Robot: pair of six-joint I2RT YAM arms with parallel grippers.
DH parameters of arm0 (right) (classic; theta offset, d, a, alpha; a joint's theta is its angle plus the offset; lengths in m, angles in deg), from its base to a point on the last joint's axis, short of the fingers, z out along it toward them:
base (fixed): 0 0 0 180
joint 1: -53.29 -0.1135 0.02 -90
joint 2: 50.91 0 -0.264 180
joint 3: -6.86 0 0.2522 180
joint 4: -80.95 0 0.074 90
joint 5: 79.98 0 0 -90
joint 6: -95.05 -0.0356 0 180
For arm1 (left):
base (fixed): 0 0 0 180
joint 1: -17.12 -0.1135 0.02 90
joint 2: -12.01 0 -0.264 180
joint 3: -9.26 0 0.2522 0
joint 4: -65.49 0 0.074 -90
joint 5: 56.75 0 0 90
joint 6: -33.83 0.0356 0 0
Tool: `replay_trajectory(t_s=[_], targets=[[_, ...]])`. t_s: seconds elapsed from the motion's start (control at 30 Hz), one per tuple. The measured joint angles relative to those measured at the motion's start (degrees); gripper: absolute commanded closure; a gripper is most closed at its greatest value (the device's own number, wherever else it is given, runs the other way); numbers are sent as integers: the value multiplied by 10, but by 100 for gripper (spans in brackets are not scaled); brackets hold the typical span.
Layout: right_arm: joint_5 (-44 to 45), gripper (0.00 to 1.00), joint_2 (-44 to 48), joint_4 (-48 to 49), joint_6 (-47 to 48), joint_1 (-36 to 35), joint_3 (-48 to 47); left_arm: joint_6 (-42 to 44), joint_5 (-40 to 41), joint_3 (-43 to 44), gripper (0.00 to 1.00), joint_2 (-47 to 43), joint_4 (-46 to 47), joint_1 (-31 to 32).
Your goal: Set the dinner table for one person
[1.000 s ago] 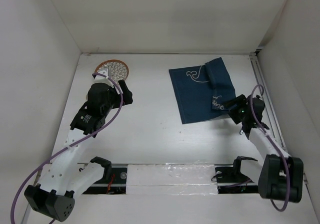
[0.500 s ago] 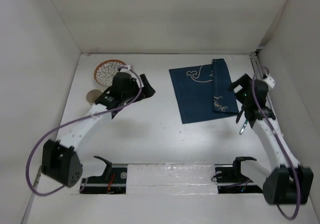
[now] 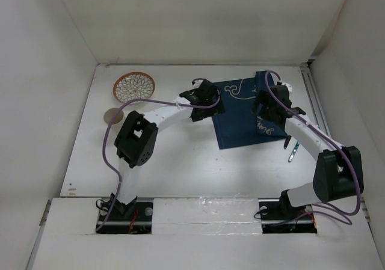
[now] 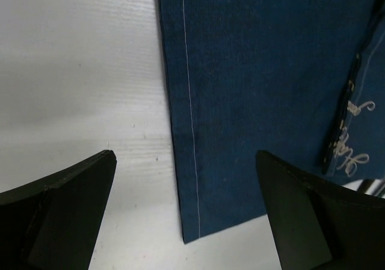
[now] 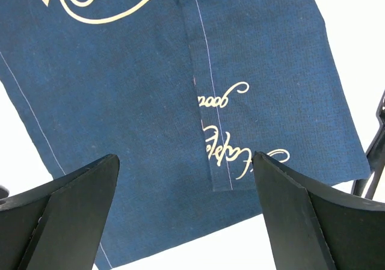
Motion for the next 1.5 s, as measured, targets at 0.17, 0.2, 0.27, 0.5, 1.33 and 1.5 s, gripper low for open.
replay_trajectory(t_s=[0.17,0.2,0.27,0.5,1.33,1.5], targets=[[4,2,0,2,1,-3,0,-2,14,54,17,67,-17,2],[4,2,0,2,1,-3,1,-2,14,56,19,79,-17,2],[4,2,0,5,1,-3,2,-2,12,57,27,98,-21,0],[-1,2,19,18,-1,-3,23,1,13,122,38,144,-34,-1],[-41,3,15,56,0,3,49,13,35,125,100,160,-14,-39],[-40,3,-12,57,3,-20,49,21,71,17,100,84,-16,-107]])
